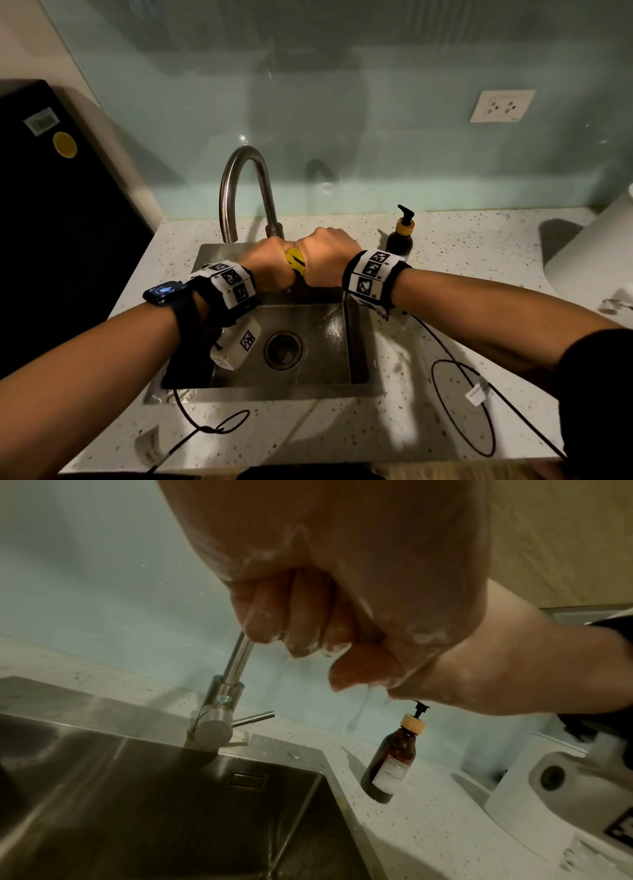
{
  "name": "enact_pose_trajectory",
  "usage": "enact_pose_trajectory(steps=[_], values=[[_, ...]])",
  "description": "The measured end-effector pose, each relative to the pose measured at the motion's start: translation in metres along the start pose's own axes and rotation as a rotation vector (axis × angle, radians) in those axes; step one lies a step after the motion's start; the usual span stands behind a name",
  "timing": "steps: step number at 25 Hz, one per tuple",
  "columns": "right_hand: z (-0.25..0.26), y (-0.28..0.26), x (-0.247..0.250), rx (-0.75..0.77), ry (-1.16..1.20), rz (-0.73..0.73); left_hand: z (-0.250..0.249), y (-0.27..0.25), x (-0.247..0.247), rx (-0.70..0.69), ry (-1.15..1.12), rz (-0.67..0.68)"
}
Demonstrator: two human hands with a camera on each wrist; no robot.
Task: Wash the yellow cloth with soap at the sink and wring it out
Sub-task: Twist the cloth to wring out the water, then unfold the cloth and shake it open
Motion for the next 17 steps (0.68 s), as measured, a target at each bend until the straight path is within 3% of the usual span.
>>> enact_pose_trajectory(steps=[5, 10, 12, 15, 17], values=[[-0.003, 0.002, -0.004, -0.018, 0.054, -0.008, 0.0, -0.001, 0.004, -0.037, 0.243, -0.023], [-0.02, -0.002, -0.021, -0.125, 0.574, 0.005, 0.019, -0.004, 0.018, -0.052, 0.193, -0.214], [-0.029, -0.005, -0.033, -0.194, 0.715, 0.055, 0.027, -0.003, 0.004, -0.094, -0.008, -0.183], [-0.038, -0.014, -0.041, -0.243, 0.993, 0.03, 0.037, -0.003, -0.015, -0.196, -0.595, -0.062], [-0.041, -0.023, -0.039, -0.229, 1.213, -0.016, 0.046, -0.009, -0.015, -0.212, -0.761, -0.097]])
Point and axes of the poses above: each hand's wrist, its own y-axis towards the middle knuckle, its own x-axis out of the back of the hand, z = x × y, the point moved 8 cm from there along y, towards the middle knuckle, and after that the axes turned 1 degree about y, right-handed, at the moved point
